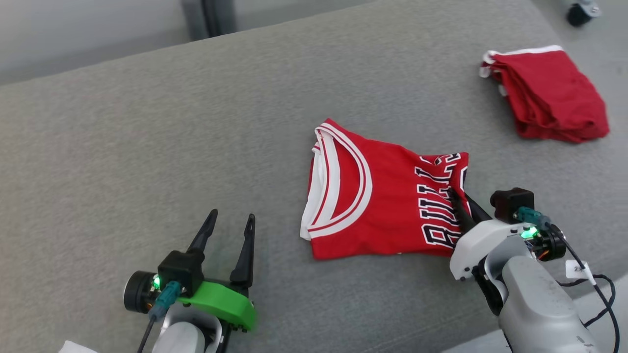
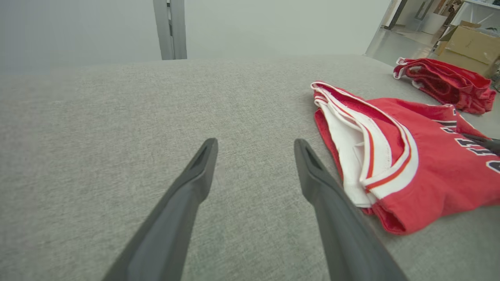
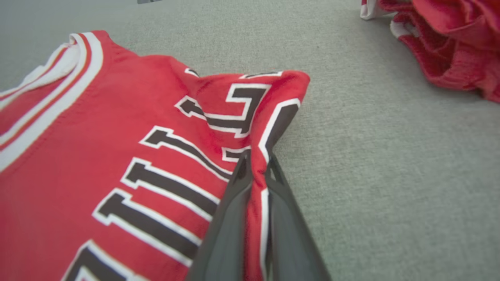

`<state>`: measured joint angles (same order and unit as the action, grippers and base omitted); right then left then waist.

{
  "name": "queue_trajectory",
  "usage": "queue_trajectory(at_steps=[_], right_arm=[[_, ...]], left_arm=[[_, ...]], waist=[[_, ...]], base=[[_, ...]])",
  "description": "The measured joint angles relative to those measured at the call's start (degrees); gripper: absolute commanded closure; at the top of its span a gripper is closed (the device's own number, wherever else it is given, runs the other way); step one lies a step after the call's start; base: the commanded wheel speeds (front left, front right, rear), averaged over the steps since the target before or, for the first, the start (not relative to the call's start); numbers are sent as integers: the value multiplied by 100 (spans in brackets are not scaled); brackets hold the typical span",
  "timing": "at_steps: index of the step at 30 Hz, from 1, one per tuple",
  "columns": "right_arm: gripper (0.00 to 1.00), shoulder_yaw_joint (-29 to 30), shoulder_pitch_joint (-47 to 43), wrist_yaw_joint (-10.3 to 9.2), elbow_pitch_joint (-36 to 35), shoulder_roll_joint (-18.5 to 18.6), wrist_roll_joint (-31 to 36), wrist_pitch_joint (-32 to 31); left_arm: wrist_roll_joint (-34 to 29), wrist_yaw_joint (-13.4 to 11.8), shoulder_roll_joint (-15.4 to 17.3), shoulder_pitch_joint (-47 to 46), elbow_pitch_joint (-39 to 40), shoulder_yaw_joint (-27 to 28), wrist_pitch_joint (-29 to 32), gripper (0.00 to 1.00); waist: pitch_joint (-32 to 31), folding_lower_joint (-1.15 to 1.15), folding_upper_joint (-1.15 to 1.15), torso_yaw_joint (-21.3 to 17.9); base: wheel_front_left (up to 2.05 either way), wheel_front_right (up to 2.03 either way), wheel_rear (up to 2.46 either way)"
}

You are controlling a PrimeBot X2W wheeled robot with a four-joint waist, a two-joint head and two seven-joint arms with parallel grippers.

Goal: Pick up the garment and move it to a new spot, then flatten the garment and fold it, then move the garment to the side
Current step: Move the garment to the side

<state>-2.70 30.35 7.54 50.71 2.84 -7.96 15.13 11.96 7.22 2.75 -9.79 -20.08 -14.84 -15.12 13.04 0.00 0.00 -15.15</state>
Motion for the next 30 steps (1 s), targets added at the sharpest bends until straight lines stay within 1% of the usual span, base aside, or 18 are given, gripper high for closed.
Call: queue_trajectory(at_steps=[3,7,11,14,16,19,22,26,30], right_arm=[[100,-27,-109,0,-97,-1,-132,-1],[100,278,-400,0,-304,7,-134,-1],[100,513,-651,0,-545,5,-74,-4],[100,566,-742,0,-695,3,-54,-4],[100,538,-736,0,-770,13,-20,-4],[100,336,-589,0,-827,11,20,-4],[100,18,-186,0,-862,7,88,-29],[100,-324,649,0,-993,34,209,-213],[100,-401,1639,0,-1096,248,322,-514]], left_arm=[[-21,10,-3,-15,-14,-70,0,0],[-43,16,-1,-119,-101,-389,0,0],[-31,18,-8,-230,-219,-577,0,0],[18,18,16,-264,-256,-600,0,0],[51,18,51,-265,-269,-588,0,0],[51,18,123,-267,-261,-512,0,0],[41,18,187,-266,-219,-379,0,0],[-63,18,267,-260,-107,-236,0,0],[-100,18,380,-312,-55,-219,0,0]], waist=[[-27,0,0,-444],[-37,0,0,-976],[-16,0,0,-1357],[26,0,0,-1532],[83,0,0,-1586],[196,0,0,-1615],[319,0,0,-1615],[514,0,0,-1596],[738,0,0,-1490]], base=[[0,0,0],[0,0,0],[0,0,0],[0,0,0],[0,0,0],[0,0,0],[0,0,0],[0,0,0],[0,0,0]])
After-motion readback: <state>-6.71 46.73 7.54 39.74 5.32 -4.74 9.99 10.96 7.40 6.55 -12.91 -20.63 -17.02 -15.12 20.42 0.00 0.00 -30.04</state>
